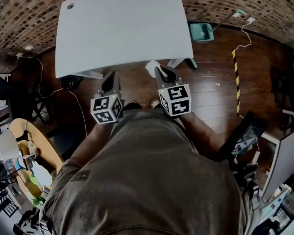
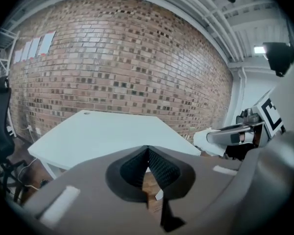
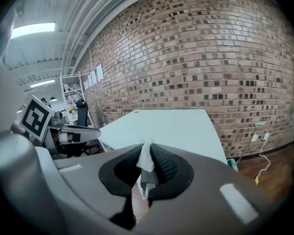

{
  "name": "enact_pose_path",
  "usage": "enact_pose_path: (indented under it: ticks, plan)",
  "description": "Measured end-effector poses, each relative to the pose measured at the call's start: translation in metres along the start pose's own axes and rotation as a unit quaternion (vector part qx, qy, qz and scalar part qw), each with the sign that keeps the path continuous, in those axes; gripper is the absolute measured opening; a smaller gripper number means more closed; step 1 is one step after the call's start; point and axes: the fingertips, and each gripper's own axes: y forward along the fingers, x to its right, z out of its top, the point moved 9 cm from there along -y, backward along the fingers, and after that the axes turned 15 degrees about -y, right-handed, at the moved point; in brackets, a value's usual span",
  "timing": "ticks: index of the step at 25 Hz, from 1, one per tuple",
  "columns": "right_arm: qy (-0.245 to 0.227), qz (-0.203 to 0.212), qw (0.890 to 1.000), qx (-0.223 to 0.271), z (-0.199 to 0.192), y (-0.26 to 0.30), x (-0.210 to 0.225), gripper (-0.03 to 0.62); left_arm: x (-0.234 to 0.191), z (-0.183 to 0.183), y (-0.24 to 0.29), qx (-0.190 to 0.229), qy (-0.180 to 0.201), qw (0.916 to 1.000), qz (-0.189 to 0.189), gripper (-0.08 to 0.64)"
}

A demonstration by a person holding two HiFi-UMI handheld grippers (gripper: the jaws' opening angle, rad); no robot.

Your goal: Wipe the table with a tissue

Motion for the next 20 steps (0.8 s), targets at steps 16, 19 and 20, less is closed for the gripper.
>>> enact_pose_path:
  ticks: [16, 19, 20]
  plan:
    - [0.001, -0.040, 0.999, 0.021, 0.020, -0.023, -0.028, 0.041, -0.003, 0.006, -0.023, 0.008, 0.023, 0.9993, -0.027, 0.002]
    - [0.000, -0.037, 0.999, 0.021, 0.022, -0.021, -0.031, 0.040, -0.006, 0.004, -0.025, 0.005, 0.019, 0.9994, -0.027, 0.002]
    - [-0.001, -0.036, 0.999, 0.021, 0.022, -0.019, -0.033, 0.041, -0.008, 0.003, -0.025, 0.004, 0.018, 0.9995, -0.026, 0.002]
